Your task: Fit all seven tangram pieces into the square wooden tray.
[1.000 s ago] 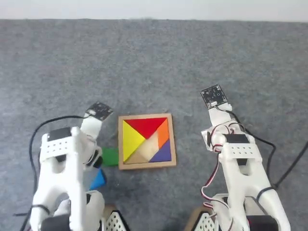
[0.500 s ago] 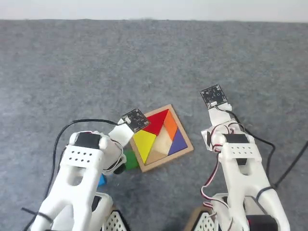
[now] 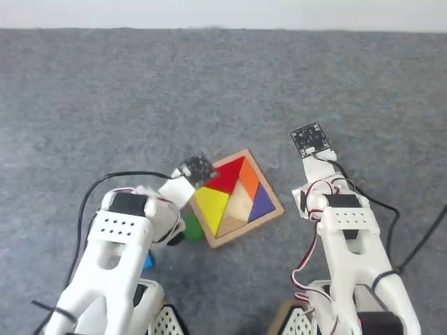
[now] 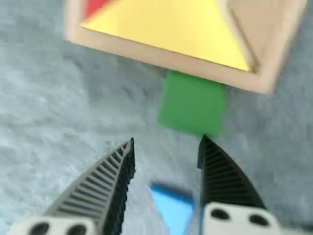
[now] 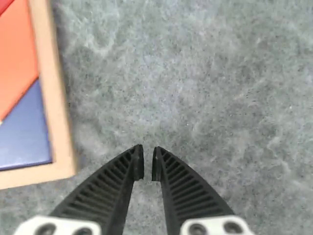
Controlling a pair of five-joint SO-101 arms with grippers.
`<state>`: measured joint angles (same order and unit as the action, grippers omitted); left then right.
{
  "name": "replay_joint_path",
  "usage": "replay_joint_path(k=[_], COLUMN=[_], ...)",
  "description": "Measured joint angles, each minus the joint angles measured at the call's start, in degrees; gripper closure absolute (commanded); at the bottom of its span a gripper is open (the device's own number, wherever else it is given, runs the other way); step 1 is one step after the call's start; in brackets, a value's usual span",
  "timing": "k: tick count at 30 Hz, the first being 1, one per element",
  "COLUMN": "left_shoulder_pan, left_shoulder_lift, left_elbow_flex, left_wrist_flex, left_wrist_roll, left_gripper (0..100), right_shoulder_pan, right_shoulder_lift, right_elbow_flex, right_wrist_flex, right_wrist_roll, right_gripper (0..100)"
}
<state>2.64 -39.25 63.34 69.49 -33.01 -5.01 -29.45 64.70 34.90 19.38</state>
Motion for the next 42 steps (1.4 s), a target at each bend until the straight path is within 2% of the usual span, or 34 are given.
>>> replay_joint_path(k=[6,10,15,20,23,26,32,36,42], left_shoulder_pan=[4.31,6.15,8.53,9.67,5.98,0.88,-5.71,-5.54,0.09], left_shoulder_lift=[-0.53,-0.53,-0.53,-0.62,-0.62,-0.62,-0.62,-0.62,-0.62], left_elbow_flex=[0.79,0.88,0.88,0.53,-3.60,-5.54,2.55,7.47,7.74], left_wrist_flex=[-12.75,-16.53,-19.43,-18.99,-13.27,-7.30,-7.30,-8.79,-9.05], left_wrist_roll=[9.67,13.89,15.74,16.35,16.35,15.65,14.86,14.86,14.68], left_gripper=[79,79,79,79,81,87,99,99,99], right_shoulder_pan=[0.00,0.00,0.00,0.00,0.00,0.00,0.00,-3.78,-6.59], right_shoulder_lift=[0.00,0.00,0.00,0.00,0.00,0.00,0.00,0.09,0.88], right_elbow_flex=[0.00,0.00,0.00,0.00,0.00,0.00,0.00,0.00,-0.18], right_wrist_flex=[0.00,0.00,0.00,0.00,0.00,0.00,-0.88,-1.05,-1.05], right_wrist_roll=[0.00,0.00,0.00,0.00,0.00,0.00,0.00,-0.09,-0.09], right_gripper=[95.4,95.4,95.4,95.4,95.7,98.5,99.2,99.2,99.1])
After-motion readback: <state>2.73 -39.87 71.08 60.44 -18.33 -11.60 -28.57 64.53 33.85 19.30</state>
